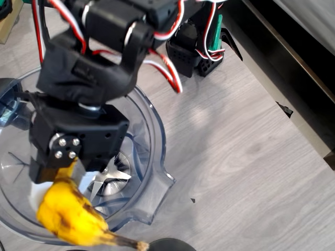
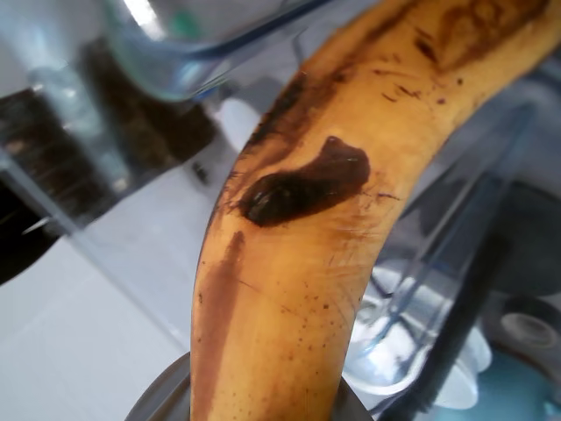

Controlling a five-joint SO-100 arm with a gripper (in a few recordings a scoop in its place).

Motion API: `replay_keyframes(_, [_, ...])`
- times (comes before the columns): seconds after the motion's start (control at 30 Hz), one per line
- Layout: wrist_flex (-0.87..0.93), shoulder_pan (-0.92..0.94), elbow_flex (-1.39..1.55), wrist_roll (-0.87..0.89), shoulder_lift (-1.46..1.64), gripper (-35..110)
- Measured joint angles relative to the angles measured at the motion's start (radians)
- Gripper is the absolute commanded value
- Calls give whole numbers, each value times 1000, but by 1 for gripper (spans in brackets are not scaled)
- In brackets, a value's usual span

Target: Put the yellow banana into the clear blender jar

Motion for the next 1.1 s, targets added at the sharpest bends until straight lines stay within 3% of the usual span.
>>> replay_keyframes(0.27, [138,-18,-2,-6,-5,20])
replay_keyframes(0.47, [187,-35,-2,-48,-14,21])
replay_keyframes(0.9, [78,-41,5,-175,32,21])
replay_keyframes(1.1, [3,-74,5,-241,51,30])
